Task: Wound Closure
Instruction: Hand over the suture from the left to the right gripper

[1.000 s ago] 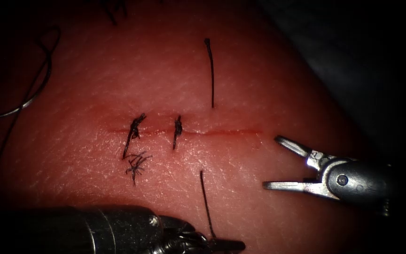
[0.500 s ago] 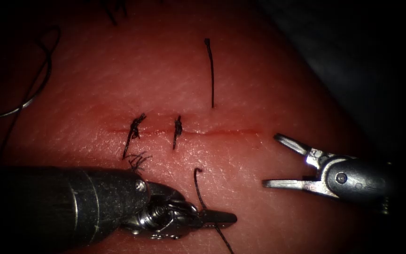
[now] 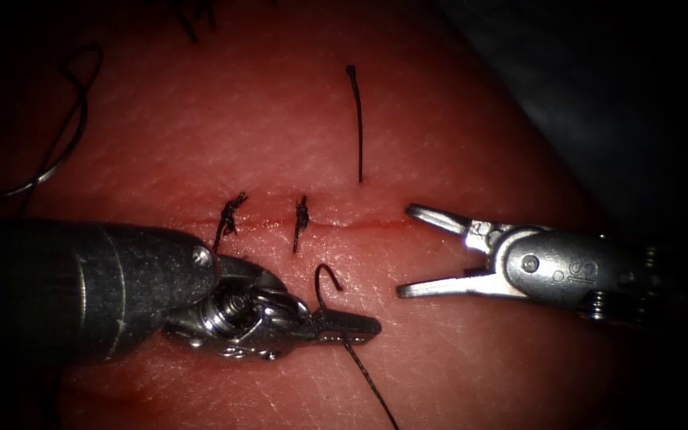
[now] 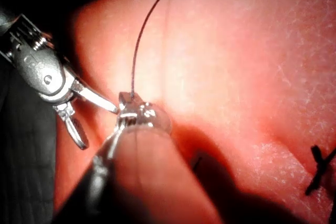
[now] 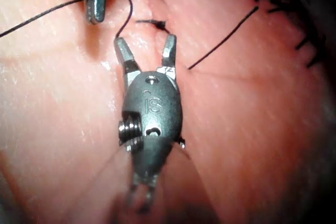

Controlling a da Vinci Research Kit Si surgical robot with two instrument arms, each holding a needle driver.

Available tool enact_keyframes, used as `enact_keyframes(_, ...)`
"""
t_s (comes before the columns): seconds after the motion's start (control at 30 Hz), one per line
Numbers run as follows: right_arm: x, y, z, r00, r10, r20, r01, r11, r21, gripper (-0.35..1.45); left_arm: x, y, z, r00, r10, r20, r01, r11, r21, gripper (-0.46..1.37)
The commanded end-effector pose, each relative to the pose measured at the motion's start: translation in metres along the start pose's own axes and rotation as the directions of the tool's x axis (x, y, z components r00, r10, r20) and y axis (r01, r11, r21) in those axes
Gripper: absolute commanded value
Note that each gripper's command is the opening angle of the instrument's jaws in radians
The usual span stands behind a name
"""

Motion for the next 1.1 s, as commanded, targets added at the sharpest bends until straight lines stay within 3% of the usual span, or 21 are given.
enact_keyframes(0.03, -0.0001, 0.0000, 0.0004, 1.000, -0.005, -0.010, 0.005, 1.000, 0.012, 0.67, -0.0001, 0.0000, 0.0001, 1.000, -0.002, -0.011, 0.002, 1.000, -0.003, -0.35)
enact_keyframes(0.23, -0.0004, -0.0004, 0.0022, 0.999, -0.030, -0.037, 0.032, 0.998, 0.049, 0.63, -0.0006, -0.0003, 0.0001, 0.999, -0.015, -0.036, 0.015, 1.000, 0.001, -0.35)
enact_keyframes(0.53, -0.0013, -0.0014, 0.0044, 1.000, -0.017, -0.027, 0.019, 0.996, 0.086, 0.60, -0.0007, -0.0003, 0.0001, 0.999, -0.027, -0.036, 0.027, 1.000, 0.001, -0.35)
enact_keyframes(1.1, -0.0008, -0.0019, 0.0067, 0.999, -0.009, -0.036, 0.013, 0.995, 0.098, 0.52, -0.0006, -0.0002, 0.0006, 0.999, -0.044, -0.032, 0.044, 0.999, 0.002, -0.35)
